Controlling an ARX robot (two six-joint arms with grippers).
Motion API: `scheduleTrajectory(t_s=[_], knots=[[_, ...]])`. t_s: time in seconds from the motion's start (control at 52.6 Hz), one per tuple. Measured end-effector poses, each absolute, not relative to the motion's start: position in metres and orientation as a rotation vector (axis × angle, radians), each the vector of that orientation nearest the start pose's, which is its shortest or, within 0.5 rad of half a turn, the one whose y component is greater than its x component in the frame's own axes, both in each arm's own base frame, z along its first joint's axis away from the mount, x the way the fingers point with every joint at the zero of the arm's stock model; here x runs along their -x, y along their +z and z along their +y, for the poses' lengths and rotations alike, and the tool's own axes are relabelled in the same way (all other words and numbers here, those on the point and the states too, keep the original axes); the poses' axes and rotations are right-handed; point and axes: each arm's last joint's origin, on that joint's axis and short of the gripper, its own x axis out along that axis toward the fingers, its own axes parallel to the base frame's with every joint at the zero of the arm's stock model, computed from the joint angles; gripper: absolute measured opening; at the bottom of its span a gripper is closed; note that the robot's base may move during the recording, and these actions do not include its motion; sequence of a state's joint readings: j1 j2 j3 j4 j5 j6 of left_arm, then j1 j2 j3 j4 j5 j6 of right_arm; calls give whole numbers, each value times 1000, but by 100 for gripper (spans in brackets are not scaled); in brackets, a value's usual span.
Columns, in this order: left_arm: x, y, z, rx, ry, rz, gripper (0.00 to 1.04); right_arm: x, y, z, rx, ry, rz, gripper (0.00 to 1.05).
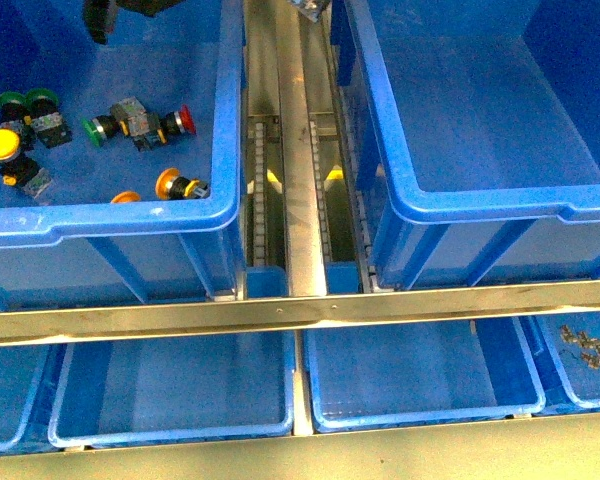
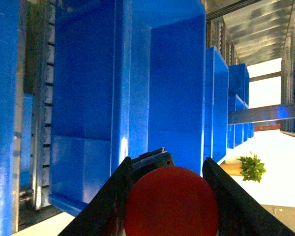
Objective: Pick red and yellow buttons and place in box
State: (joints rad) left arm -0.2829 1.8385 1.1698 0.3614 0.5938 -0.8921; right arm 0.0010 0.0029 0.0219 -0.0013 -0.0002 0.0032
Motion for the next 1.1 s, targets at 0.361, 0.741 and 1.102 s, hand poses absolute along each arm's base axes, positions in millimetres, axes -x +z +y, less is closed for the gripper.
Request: scheduleTrajectory(t_s=[0.361,0.741,1.102], knots=[[-396,211,-199,1067,-690,781,34,-96,171,0,-3,1,-18,99],[-386,208,-223,1054,-734,820,34,-97,171,0,-3,2,-17,99],[-387,207,-219,1045,-726,821,34,-187,202,22,684,589,84,99]])
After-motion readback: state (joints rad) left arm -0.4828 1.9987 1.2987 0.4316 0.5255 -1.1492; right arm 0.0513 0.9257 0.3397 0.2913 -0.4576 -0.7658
